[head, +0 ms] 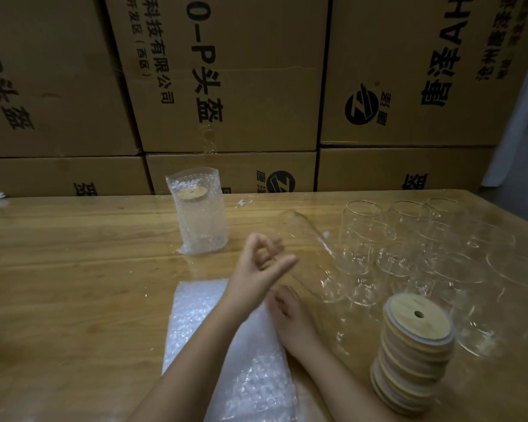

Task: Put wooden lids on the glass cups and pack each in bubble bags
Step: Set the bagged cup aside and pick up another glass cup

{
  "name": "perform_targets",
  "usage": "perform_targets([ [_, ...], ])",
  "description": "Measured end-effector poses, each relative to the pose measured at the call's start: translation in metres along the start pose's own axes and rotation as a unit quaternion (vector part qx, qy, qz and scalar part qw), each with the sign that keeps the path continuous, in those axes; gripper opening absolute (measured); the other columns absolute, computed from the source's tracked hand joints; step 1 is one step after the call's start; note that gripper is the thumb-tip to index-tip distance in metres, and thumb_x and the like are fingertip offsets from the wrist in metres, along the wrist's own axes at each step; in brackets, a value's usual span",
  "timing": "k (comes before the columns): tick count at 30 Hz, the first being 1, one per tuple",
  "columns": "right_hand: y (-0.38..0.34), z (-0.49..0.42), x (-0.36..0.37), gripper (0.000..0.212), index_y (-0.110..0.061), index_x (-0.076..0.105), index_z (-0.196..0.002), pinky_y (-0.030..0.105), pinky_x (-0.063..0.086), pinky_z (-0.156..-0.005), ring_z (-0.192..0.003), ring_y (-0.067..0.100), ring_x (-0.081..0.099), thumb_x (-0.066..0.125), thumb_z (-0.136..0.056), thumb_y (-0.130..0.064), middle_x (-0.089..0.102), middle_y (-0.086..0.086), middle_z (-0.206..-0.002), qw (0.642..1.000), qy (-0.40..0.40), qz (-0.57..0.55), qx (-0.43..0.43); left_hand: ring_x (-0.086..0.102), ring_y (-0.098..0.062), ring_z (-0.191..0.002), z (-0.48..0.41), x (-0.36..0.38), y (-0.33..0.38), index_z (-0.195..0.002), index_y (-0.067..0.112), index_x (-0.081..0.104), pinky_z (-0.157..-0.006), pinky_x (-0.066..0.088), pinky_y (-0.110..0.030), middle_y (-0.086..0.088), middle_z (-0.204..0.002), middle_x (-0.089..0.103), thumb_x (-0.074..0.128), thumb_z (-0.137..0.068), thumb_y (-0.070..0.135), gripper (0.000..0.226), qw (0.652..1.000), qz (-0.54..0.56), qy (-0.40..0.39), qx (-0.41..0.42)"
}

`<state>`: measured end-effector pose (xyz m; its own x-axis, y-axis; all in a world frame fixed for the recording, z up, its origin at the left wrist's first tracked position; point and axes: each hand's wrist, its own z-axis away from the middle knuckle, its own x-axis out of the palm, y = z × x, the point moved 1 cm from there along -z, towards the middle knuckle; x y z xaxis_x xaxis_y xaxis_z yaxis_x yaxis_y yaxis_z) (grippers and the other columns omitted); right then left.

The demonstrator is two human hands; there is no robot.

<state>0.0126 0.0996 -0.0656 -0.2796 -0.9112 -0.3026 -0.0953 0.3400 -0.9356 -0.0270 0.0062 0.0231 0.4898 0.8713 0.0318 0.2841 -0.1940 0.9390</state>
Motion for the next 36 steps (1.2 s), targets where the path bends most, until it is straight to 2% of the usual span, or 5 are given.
perform_targets([
  [7,-0.003,-0.002,-0.005,0.023,-0.028,0.062,-0.106,0.013,0.045,-0.088,-0.105,0.002,0.062,0.041,-0.102,-0.019,0.068,-0.012,-0.109,0.977,0.055,-0.202,0.032,0.07,-0.035,-0.09,-0.013,-0.05,-0.007,-0.096,0.023,0.043,-0.075,0.059,-0.05,-0.004,-0.089,0.061,0.071,-0.081,0.03,0.032,0.955,0.255,0.149,-0.01],
  [11,-0.004,-0.008,-0.016,0.032,-0.027,0.061,-0.113,0.018,0.053,-0.077,-0.095,0.006,0.068,0.039,-0.096,-0.041,0.072,-0.006,-0.104,0.938,0.073,-0.332,0.062,0.068,-0.04,-0.096,-0.011,-0.053,-0.021,-0.107,0.026,0.047,-0.065,0.058,-0.042,-0.015,-0.105,0.055,0.068,-0.076,0.038,0.04,0.944,0.274,0.178,-0.048],
  [20,-0.009,-0.003,-0.01,0.074,-0.03,0.049,-0.131,0.025,0.052,-0.083,-0.094,0.012,0.067,0.059,-0.066,-0.064,0.07,-0.01,-0.111,0.968,-0.047,-0.244,0.039,0.073,-0.025,-0.087,-0.009,-0.042,-0.043,-0.125,0.013,0.038,-0.063,0.06,-0.034,-0.014,-0.117,0.064,0.067,-0.075,0.045,0.065,0.933,0.255,0.226,-0.118],
  [27,-0.015,0.001,-0.01,0.111,-0.027,0.035,-0.139,0.011,0.048,-0.08,-0.11,-0.003,0.06,0.075,-0.047,-0.076,0.064,-0.01,-0.12,0.962,0.014,-0.272,0.006,0.066,-0.015,-0.108,-0.003,-0.028,-0.046,-0.123,0.036,0.05,-0.086,0.053,-0.028,0.003,-0.117,0.069,0.063,-0.072,0.043,0.052,0.982,0.122,0.043,-0.135],
  [36,-0.016,0.001,-0.009,0.114,-0.031,0.015,-0.147,0.003,0.04,-0.084,-0.114,-0.022,0.045,0.054,-0.057,-0.088,0.04,-0.03,-0.132,0.973,0.065,-0.219,-0.024,0.063,-0.014,-0.113,0.005,-0.022,-0.045,-0.14,0.05,0.017,-0.088,0.054,-0.03,0.002,-0.126,0.061,0.07,-0.084,0.032,0.079,0.99,0.019,-0.098,-0.102],
])
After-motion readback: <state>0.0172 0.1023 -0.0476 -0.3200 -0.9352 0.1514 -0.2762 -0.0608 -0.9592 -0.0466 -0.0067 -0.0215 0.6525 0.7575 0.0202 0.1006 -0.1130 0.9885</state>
